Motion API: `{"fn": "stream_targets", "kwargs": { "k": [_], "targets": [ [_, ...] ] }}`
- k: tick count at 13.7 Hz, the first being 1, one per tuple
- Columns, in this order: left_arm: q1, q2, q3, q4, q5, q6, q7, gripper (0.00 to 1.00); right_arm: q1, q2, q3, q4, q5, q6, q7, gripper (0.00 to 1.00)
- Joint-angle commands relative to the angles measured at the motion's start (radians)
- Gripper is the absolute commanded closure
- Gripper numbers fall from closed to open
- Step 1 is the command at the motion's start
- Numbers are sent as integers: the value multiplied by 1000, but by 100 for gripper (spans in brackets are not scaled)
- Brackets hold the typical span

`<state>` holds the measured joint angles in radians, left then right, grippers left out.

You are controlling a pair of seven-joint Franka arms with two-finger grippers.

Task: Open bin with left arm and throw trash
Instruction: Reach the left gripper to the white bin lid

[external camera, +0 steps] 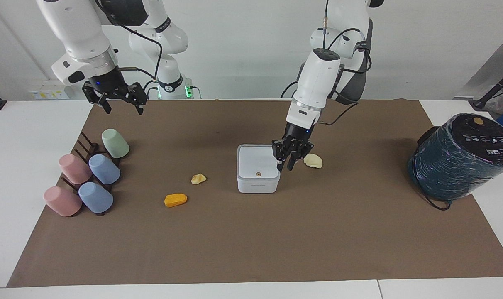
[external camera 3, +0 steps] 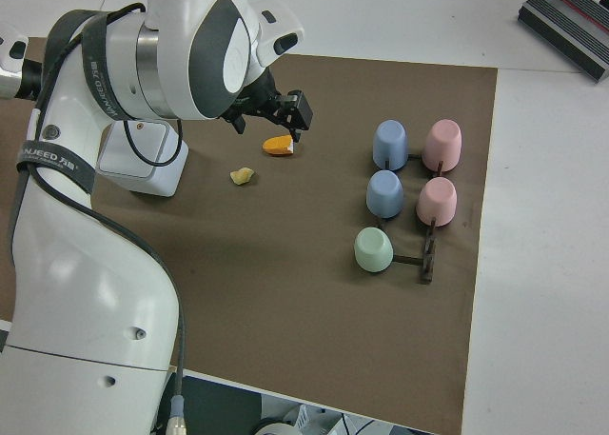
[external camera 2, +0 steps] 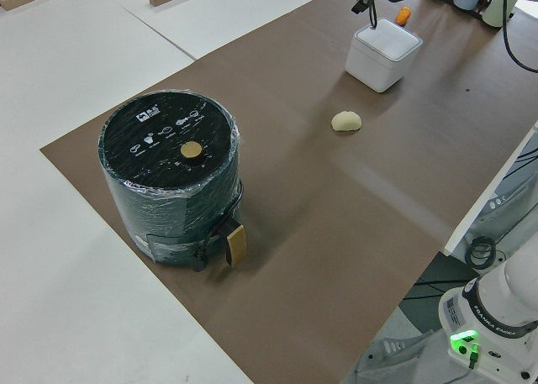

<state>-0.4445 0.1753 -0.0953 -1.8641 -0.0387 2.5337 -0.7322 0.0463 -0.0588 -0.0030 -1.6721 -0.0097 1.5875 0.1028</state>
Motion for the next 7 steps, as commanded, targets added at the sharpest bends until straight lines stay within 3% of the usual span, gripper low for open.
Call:
{"fn": "stream_targets", "kwargs": {
  "k": [1,4,7],
  "targets": [
    [-45,16,16,-13,-13,46,-7,75,-5,-22,3,-18,19,0,0,0],
    [-69,100,16,-7,-13,131,-9,75,0,-71,8,-171,20,171,23,0],
    [-74,115,16,-10,-13,146,-7,75,43,-84,9,-330,20,363,78,0]
  ]
}}
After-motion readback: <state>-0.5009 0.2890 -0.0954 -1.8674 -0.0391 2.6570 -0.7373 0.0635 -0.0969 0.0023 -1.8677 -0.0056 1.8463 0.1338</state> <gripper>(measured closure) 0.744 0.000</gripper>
